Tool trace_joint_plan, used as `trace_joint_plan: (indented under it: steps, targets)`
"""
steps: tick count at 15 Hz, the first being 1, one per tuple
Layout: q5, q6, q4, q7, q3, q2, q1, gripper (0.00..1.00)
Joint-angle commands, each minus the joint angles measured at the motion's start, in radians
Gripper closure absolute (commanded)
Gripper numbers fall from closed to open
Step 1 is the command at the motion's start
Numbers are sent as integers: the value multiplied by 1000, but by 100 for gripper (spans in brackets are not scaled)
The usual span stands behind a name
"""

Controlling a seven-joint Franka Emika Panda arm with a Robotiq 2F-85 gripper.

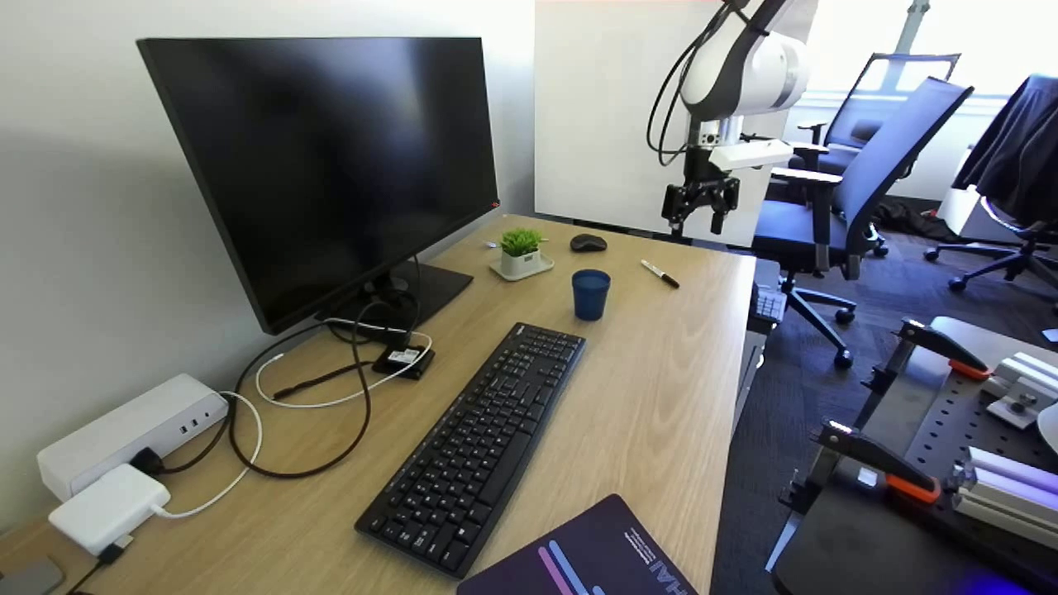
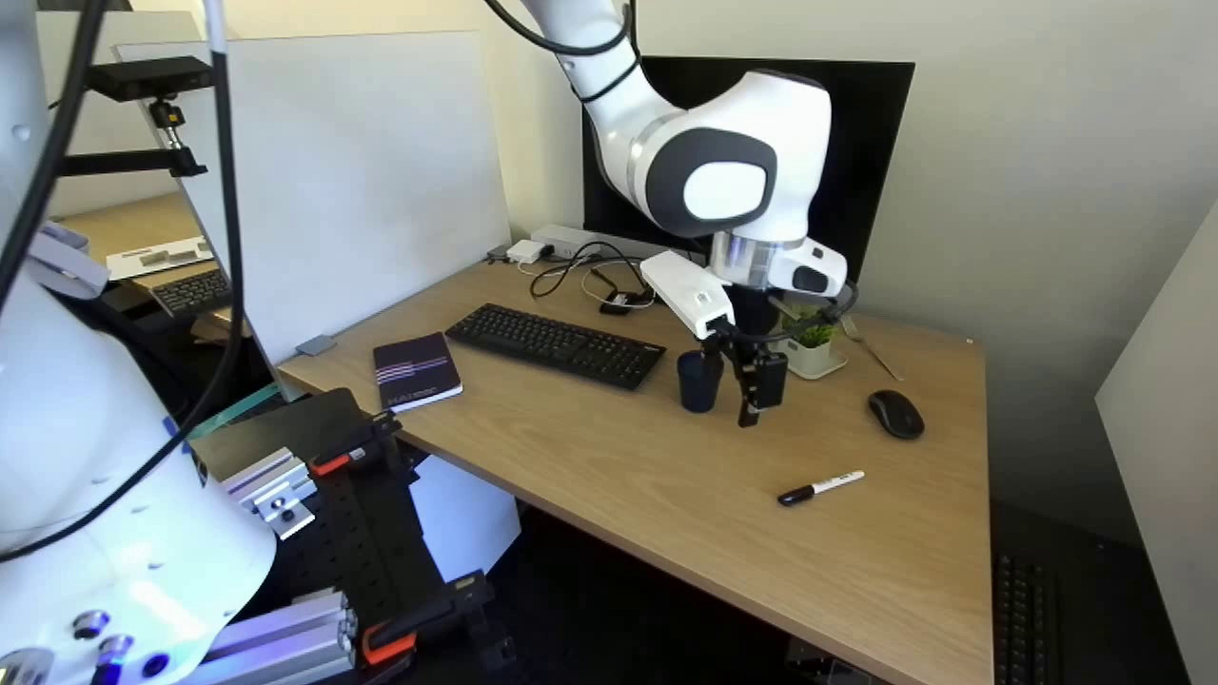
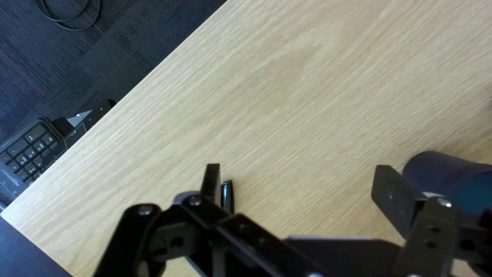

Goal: Put the marker in the cup

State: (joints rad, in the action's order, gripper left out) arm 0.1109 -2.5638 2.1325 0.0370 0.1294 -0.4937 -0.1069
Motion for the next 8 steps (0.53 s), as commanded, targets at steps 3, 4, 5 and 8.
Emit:
trace_joint_plan:
  steps: [3, 4, 5, 8]
  targets:
    - [-17, 29, -197, -75, -3, -212, -15, 0]
    - [-17, 32, -226, -80, -2, -247, -18, 0]
    - [-16, 35, -259, -87, 0, -283, -21, 0]
    - [-17, 51, -354, -94, 12, -372, -39, 0]
